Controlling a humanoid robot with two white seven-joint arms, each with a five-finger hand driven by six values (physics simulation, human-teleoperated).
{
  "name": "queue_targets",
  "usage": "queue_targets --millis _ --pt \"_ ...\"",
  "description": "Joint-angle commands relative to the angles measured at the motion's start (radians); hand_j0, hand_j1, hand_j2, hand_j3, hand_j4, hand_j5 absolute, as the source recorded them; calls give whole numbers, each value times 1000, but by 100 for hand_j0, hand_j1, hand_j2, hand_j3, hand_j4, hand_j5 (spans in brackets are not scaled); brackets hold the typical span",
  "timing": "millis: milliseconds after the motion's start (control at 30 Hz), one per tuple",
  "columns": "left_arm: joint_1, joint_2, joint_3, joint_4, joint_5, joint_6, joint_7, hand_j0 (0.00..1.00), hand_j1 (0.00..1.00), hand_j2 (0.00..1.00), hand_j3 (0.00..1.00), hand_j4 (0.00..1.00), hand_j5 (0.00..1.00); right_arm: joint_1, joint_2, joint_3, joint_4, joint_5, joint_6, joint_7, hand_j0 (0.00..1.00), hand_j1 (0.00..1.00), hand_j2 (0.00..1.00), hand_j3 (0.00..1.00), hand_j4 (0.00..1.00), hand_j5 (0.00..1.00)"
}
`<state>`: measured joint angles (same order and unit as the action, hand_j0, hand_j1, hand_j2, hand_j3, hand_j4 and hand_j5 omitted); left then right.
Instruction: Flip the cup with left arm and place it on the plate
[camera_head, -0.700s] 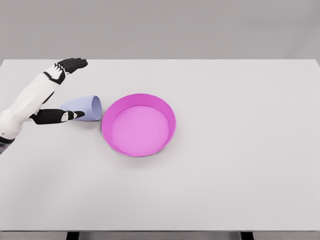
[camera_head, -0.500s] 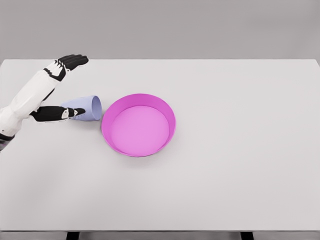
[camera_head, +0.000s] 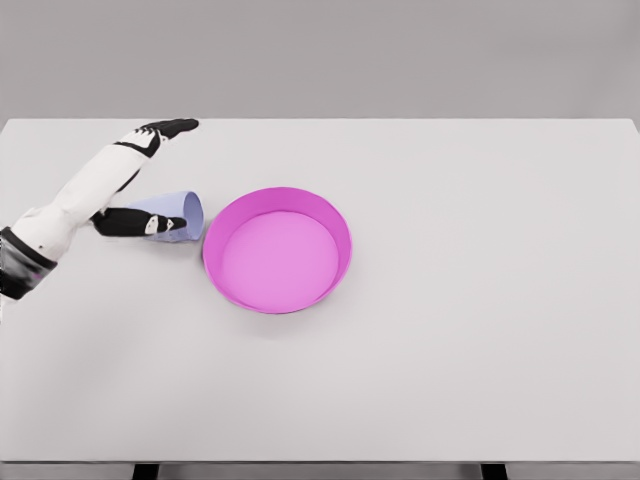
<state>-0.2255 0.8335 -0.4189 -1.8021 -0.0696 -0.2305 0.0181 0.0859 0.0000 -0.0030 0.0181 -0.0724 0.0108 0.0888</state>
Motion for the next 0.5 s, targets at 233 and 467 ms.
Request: queue_targets --millis 233,467 --pt "-138 10 -175 0 212 434 -50 100 100 100 100 100 100 0 0 0 0 0 0 0 100 100 100 100 100 100" --pt "-262 79 -362 6 232 491 -112 100 100 100 100 100 100 0 0 0 0 -1 0 0 100 100 100 100 100 100"
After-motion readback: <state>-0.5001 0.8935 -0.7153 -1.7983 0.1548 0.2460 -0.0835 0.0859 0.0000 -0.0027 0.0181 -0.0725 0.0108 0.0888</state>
